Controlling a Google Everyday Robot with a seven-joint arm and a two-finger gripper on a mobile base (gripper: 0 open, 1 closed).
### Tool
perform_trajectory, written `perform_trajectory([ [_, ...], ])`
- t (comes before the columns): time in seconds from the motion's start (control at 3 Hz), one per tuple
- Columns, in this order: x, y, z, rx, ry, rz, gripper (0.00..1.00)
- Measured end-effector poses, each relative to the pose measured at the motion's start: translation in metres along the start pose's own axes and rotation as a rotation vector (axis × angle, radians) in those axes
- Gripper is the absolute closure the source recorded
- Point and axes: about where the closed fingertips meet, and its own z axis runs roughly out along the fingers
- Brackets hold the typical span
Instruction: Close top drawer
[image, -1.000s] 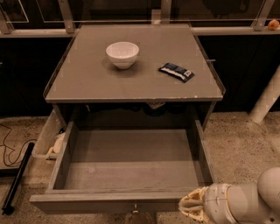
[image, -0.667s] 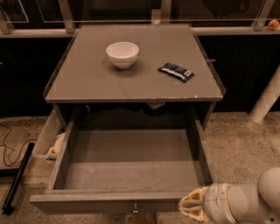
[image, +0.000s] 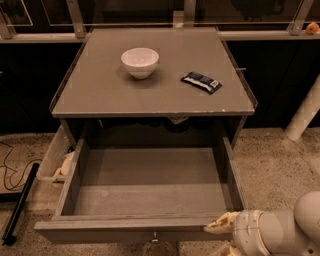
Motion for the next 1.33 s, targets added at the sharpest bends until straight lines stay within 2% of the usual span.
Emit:
perform_trajectory([
  [0.33, 0.002, -0.003, 0.002, 0.011, 0.006, 0.002, 0.00],
  [0.67, 0.007, -0.024, 0.008, 0.048, 0.030, -0.001, 0.19],
  [1.0, 0.009, -0.051, 0.015, 0.075, 0.041, -0.022, 0.42],
  [1.33, 0.014, -0.092, 0.021, 0.094, 0.068, -0.047, 0.66],
])
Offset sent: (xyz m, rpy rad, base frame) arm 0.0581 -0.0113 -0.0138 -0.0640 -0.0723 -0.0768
